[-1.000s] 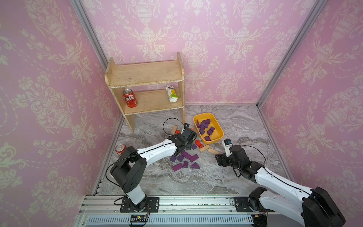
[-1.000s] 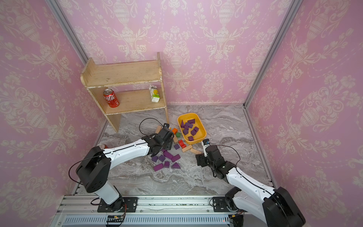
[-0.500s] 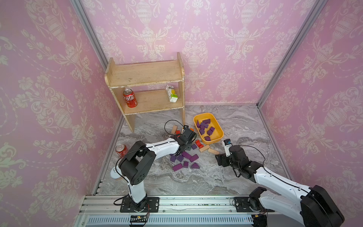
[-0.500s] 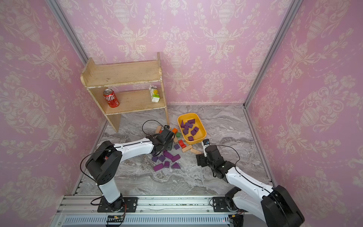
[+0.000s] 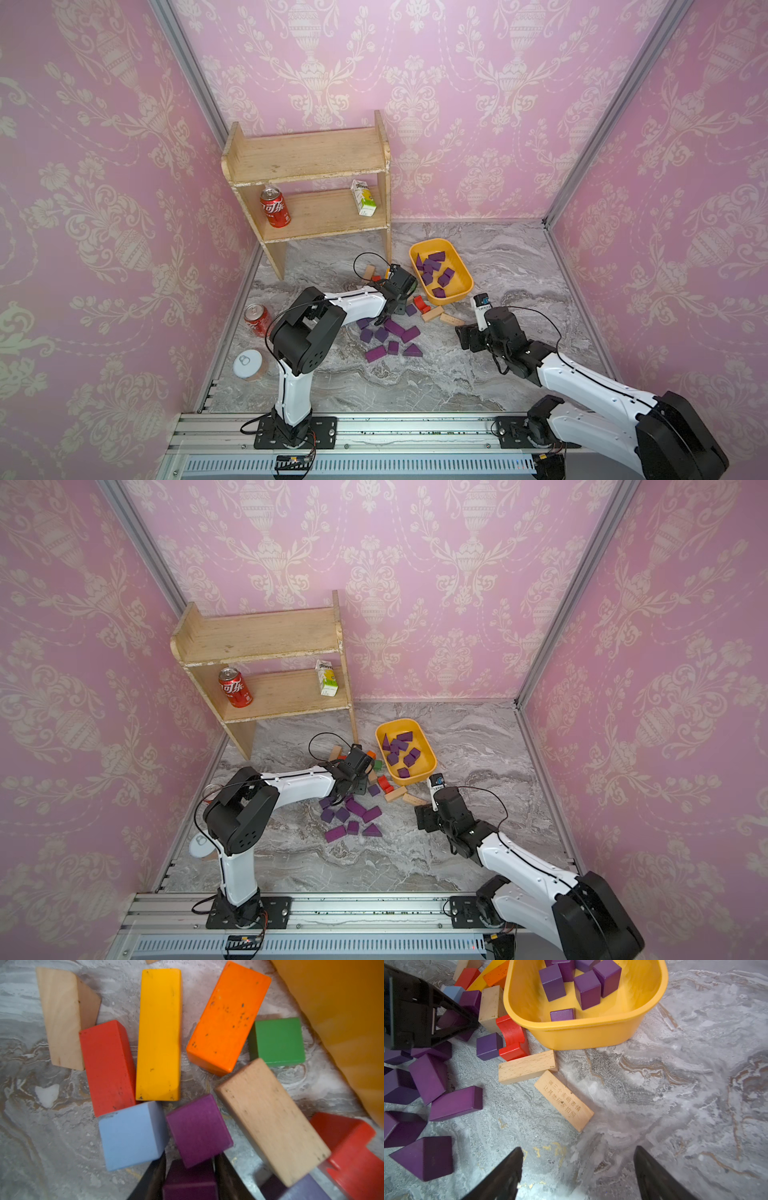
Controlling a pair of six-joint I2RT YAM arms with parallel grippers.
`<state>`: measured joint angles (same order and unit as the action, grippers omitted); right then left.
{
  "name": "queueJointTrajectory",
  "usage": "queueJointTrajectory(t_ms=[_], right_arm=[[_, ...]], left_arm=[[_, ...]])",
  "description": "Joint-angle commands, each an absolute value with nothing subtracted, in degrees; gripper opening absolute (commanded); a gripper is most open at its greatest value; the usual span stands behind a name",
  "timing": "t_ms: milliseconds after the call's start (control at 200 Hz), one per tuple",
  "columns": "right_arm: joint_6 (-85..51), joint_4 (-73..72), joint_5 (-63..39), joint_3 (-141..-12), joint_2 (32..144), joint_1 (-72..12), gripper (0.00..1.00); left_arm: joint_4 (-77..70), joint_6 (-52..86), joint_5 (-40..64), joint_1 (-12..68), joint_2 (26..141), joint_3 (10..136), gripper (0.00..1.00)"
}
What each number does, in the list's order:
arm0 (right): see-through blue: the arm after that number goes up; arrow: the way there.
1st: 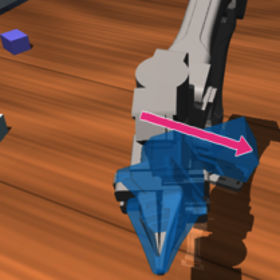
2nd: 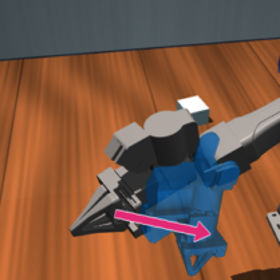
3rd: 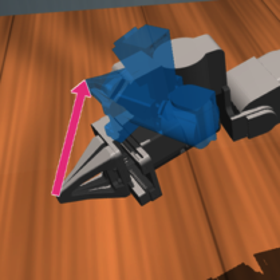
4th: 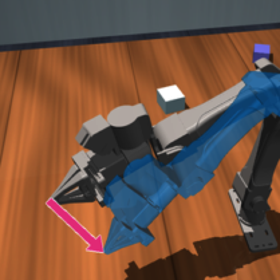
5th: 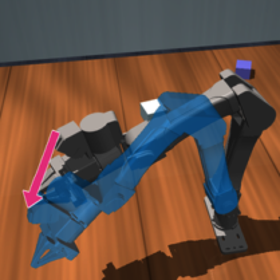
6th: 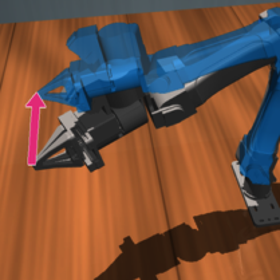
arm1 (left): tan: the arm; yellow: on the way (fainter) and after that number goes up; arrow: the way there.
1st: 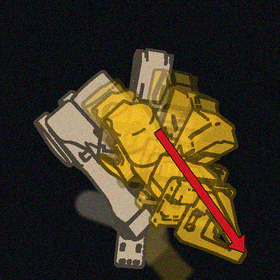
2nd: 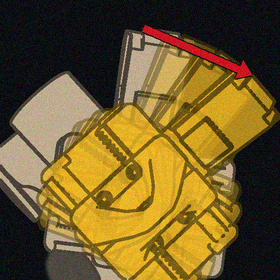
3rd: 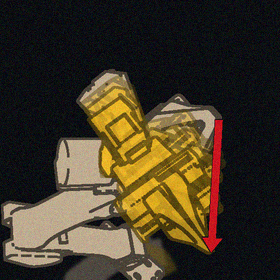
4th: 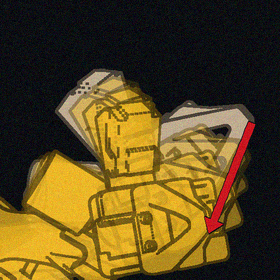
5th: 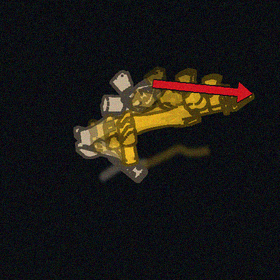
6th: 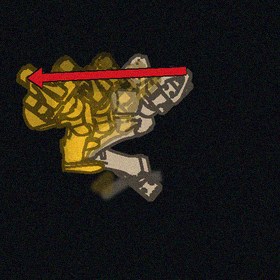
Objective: Pick purple bricks into the storage bin
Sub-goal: Pick up the building block from the center of the board.
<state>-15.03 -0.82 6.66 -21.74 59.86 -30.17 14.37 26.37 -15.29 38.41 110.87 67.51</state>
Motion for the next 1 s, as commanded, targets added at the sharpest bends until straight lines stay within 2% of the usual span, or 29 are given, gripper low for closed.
queueJointTrajectory(t_ms=[0, 75, 440, 726, 996], right_arm=[[-13.98, -3.36, 4.62, -20.73, 59.68, -30.57, 0.85], [-12.67, -6.15, -0.47, -20.21, 59.70, -30.53, 0.85], [-10.57, -14.93, -13.32, -18.07, 59.55, -30.83, 0.86], [-10.90, -12.16, -5.24, -17.28, 55.65, -31.29, 0.89], [-11.08, -10.22, 2.43, -15.08, 50.27, -31.30, 0.90]], left_arm=[[14.70, 25.49, -14.42, 38.17, 110.71, 67.77, 0.30], [14.71, 25.23, -14.37, 38.21, 110.19, 67.81, 0.27], [13.02, 25.01, -13.45, 38.20, 104.50, 66.51, 0.23], [14.84, 25.54, -14.91, 38.67, 100.26, 68.51, 0.22], [14.76, 22.40, -13.17, 40.66, 107.72, 81.75, 0.21]])
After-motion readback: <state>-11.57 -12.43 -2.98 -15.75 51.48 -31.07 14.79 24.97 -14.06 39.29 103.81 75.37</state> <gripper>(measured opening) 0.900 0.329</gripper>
